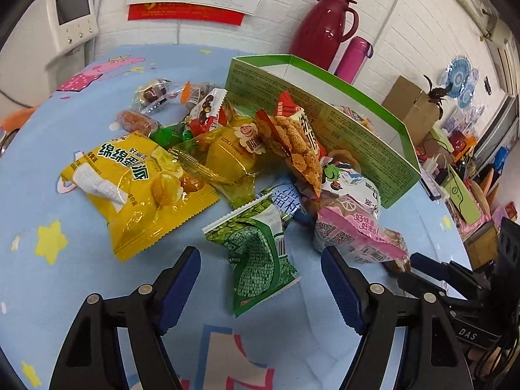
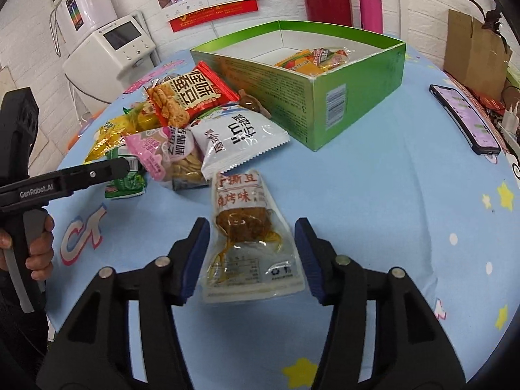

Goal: Organize snacks
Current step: 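Grasp the clear bean bag with the right tool while the left tool grasps the green snack bag, then place the green bag into the box with the left tool while the right tool drops the bean bag in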

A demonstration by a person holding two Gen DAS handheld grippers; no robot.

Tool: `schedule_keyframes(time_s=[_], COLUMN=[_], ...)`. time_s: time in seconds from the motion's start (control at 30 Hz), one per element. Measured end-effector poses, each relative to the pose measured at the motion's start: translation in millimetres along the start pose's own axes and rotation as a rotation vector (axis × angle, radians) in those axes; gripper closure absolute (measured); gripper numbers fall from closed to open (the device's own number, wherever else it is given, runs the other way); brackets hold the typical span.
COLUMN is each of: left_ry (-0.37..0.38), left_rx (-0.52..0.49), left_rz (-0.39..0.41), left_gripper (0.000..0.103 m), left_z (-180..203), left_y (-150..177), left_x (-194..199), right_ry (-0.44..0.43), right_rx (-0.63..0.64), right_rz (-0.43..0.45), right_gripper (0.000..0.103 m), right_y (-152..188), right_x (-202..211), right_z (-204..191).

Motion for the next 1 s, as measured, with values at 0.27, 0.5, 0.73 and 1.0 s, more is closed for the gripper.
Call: schedule_keyframes(time_s=[0.27, 0.5, 0.73, 1.0], left_ry=[-0.005, -0.003, -0.044, 0.038], left_rx=[0.003, 0.001, -0.058, -0.033], left_rz=[-0.026, -0.030, -0.015, 0.029], left_gripper=[0.047, 0.047, 0.069, 0.070], left_z=[-4.5, -4.3, -1.4, 2.7], left_y=[1.3, -0.9, -0.2, 2.0], left_x=[-10.7, -12.8, -14.9, 30.8], right_ry=[0.009, -0.005, 0.011, -0.045], right_rx=[0.018, 0.026, 0.058, 0.035], right_rz=[0.003, 0.016, 0.007, 0.029], right_gripper=[0.047, 0.040, 0.067, 0.067], right_y=[-7.8, -13.5, -14.1, -13.3], right_x=[-9.8, -11.5, -19.9, 3.8], right_z=[-3.9, -11.2, -14.3, -23.2])
Point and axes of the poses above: each gripper's, at about its wrist camera, not at the fingertips, and x roughly against the way its jaws point, z to its right, y to its underside, the point moved 6 cm from there along -x, roughly the way its jaws point, and after that the axes turned 7 degrees about z, right-handed, at the moved point
